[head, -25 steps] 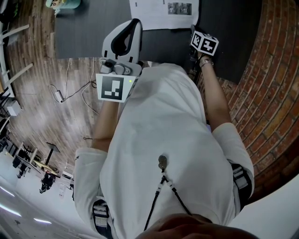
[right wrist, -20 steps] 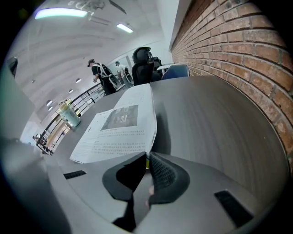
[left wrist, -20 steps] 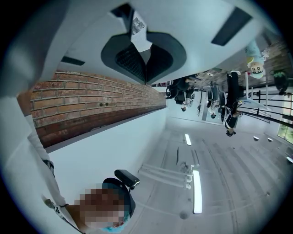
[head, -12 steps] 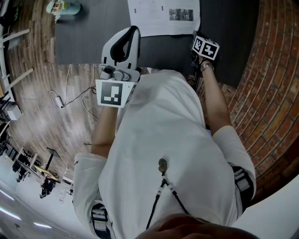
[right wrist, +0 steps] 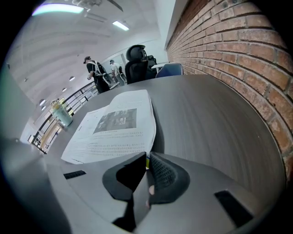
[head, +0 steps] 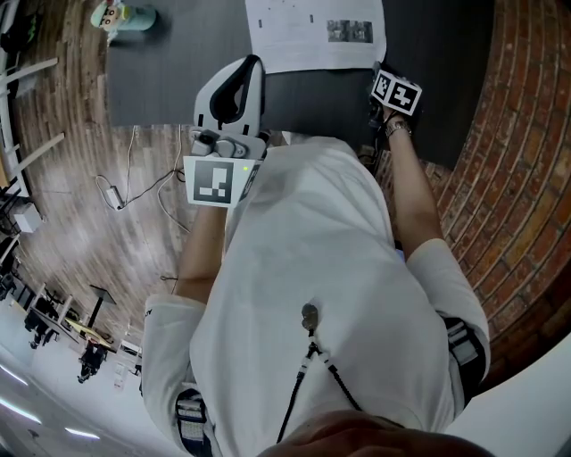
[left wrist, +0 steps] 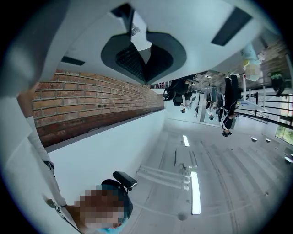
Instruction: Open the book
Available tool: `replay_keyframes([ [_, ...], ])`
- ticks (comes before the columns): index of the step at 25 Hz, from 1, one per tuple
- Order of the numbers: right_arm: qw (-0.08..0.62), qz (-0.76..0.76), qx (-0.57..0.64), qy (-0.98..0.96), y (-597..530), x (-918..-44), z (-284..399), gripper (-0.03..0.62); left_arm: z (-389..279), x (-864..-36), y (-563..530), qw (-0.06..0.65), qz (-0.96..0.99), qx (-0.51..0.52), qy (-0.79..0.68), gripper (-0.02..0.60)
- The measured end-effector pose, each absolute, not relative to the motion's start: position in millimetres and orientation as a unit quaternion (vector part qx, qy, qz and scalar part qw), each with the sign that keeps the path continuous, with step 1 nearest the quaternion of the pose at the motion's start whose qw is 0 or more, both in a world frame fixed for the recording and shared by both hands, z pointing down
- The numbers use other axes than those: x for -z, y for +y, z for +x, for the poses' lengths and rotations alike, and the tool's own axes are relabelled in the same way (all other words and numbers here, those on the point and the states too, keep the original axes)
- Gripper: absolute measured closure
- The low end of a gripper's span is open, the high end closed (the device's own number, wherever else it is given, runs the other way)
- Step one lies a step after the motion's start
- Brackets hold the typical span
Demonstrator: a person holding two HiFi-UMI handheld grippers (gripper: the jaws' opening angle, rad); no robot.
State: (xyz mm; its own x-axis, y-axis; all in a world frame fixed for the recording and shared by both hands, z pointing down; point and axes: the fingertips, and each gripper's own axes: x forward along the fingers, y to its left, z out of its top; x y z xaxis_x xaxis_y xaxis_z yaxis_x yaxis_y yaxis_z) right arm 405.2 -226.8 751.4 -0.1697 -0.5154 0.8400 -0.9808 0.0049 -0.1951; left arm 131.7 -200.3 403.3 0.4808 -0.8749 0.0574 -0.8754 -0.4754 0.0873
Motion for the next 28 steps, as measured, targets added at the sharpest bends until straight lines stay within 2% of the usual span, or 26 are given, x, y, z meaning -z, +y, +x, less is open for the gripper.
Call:
replay_keyframes([
  [6, 0.276, 0.583, -0.412, -0.643, -228.4, -750.9, 408.5, 0.545, 132.2, -401.8, -199.8, 0.057, 0.856, 0.010, -0.514, 0.558],
  [13, 0.225, 0.586, -0.438, -0.643, -222.9, -747.0, 408.3, 0.545, 131.2, -403.4, -194.1, 0.052, 0.861, 0.002, -0.506, 0.558],
  [23, 0.227, 0.602, -0.450, -0.619, -201.0, -751.0, 425.0, 0.545, 135.2, -403.0, -184.3, 0.052, 0.863, 0.006, -0.502, 0.558],
  [28, 0.245, 0.589, -0.430, -0.639, -188.7, -741.0, 405.4, 0.545, 134.8, -402.5, -179.3, 0.052, 0.864, 0.007, -0.501, 0.558],
])
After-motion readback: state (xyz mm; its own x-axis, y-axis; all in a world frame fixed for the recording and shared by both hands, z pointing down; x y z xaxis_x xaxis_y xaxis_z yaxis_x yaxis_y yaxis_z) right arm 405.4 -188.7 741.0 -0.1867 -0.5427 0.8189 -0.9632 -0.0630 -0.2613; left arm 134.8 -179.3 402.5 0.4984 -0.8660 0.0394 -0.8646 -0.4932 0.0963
